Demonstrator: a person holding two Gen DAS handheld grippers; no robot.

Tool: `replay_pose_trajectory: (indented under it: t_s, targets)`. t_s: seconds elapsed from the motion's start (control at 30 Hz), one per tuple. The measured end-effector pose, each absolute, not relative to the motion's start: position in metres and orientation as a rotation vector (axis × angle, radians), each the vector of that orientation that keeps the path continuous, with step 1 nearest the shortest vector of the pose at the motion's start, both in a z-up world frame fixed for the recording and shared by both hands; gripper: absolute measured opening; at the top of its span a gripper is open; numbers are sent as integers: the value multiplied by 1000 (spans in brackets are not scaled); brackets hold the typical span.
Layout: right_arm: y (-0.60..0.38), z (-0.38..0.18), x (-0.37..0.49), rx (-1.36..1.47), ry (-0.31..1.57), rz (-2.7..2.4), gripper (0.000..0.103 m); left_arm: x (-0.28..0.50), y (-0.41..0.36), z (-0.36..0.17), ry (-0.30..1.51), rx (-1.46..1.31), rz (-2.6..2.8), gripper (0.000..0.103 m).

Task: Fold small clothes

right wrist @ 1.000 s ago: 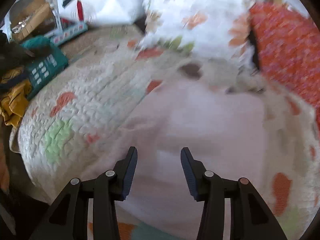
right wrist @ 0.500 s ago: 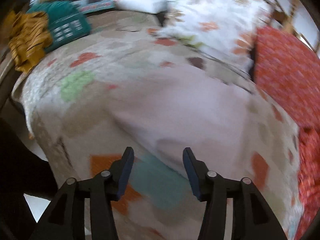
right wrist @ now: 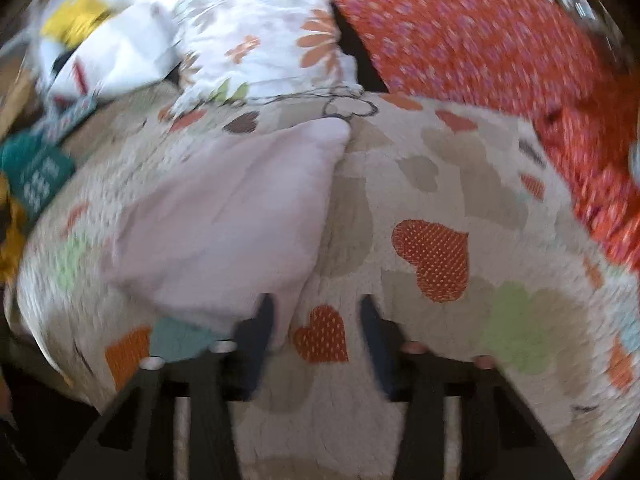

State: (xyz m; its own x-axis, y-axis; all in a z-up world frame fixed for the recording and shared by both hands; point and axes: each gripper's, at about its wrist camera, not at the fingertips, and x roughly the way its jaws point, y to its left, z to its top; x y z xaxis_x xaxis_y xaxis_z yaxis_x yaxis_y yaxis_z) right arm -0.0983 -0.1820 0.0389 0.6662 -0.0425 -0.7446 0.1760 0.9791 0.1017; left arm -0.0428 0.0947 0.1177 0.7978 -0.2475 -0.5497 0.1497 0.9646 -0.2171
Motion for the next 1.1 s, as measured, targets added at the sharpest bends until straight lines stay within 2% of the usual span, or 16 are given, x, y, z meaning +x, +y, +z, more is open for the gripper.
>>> replay_pose_trajectory:
  t_s: [0.03, 0.17, 0.23, 0.37, 0.47, 0.53, 0.67, 0.7, 0.73, 0.77, 0.83, 1.1]
  targets:
    - [-185, 36, -92, 214, 836, -116, 25, -42, 92, 116, 615, -163, -214, 103]
    - [-187, 19, -76, 355, 885, -5, 24, -40, 86, 107, 646, -138, -200, 103]
    - [-176, -1, -78, 318, 994, 35, 24, -39, 87, 104, 659, -131, -194, 103]
    - [-175, 0, -101, 184, 1016, -27, 27, -34, 94, 100, 690, -147, -171, 103]
    - [-174, 15, -117, 115, 920, -26, 34, -27, 96, 96, 732, -185, -181, 103]
    - [-170, 17, -119, 112, 888, -2, 43, -24, 93, 93, 751, -197, -195, 103]
    - [-159, 8, -101, 115, 885, 20, 43, -23, 80, 89, 763, -161, -199, 103]
    - [-158, 6, -96, 120, 881, 17, 41, -24, 77, 88, 764, -149, -202, 103]
    - [-158, 4, -90, 142, 882, 19, 23, -25, 75, 87, 762, -140, -203, 103]
    - [-159, 2, -86, 166, 891, 21, 15, -26, 73, 87, 760, -129, -202, 103]
    - [-161, -2, -85, 143, 930, -49, 12, -27, 72, 86, 758, -111, -195, 103]
    - [-158, 9, -106, 55, 894, -43, 13, -22, 73, 82, 787, -129, -203, 103]
